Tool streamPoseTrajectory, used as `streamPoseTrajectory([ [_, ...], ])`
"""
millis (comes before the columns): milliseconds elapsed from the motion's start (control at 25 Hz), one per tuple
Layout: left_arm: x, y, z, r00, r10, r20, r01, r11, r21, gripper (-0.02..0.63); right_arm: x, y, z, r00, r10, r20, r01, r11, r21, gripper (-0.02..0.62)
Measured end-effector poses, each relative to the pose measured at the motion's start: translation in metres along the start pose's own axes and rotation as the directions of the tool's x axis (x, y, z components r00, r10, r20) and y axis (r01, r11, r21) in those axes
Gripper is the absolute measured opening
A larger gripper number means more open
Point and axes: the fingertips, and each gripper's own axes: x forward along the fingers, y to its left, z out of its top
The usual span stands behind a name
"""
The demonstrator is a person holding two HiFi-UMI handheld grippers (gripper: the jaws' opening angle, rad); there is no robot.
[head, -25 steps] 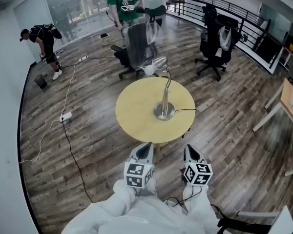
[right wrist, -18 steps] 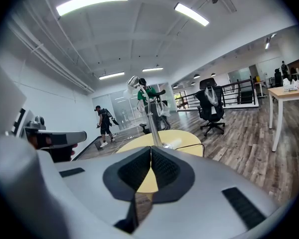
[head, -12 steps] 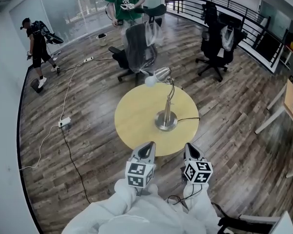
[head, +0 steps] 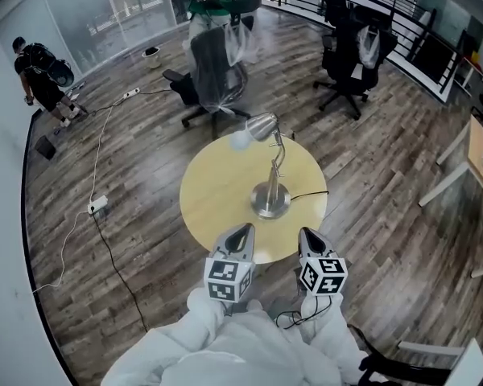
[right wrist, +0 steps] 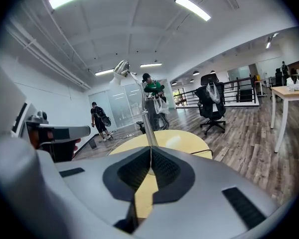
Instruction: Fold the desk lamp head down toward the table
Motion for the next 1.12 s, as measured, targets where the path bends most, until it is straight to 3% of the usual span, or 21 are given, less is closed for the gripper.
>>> streamPoseTrajectory([
  [280,0.019,0.010,-0.003,1.000,-0.006,-0.022,0.006,1.000,-0.009,0.002,0.022,-0.007,-0.003,0.999,0.001,-0.033,-0.001,1.000,0.004,0.014],
  [600,0.048,0.018,0.009,1.000,0.007,-0.029,-0.007,1.000,0.006,0.002,0.071,-0.019,-0.013,0.989,0.075,-0.126,-0.080,0.996,-0.037,0.015],
  [640,0.052,0.017,0.014,1.000,0.000,-0.024,0.000,1.000,0.019,0.002,0.077,-0.021,-0.015,0.987,0.085,-0.139,-0.092,0.995,-0.048,0.024],
  [720,0.062,0.016,0.023,1.000,-0.013,-0.014,0.014,0.999,0.039,0.002,0.093,-0.023,-0.021,0.977,0.115,-0.178,-0.128,0.989,-0.067,0.123],
  [760,0.067,0.015,0.026,1.000,-0.020,-0.010,0.021,0.999,0.045,0.002,0.102,-0.024,-0.026,0.971,0.129,-0.200,-0.147,0.986,-0.078,0.138],
  [960,0.086,0.003,0.034,0.998,-0.063,0.000,0.062,0.990,0.129,0.002,0.142,-0.030,-0.043,0.954,0.165,-0.249,-0.215,0.959,-0.186,0.153],
  [1120,0.098,-0.006,0.039,0.997,-0.075,-0.002,0.074,0.981,0.179,0.010,0.175,-0.025,-0.050,0.932,0.218,-0.288,-0.295,0.919,-0.261,0.181],
])
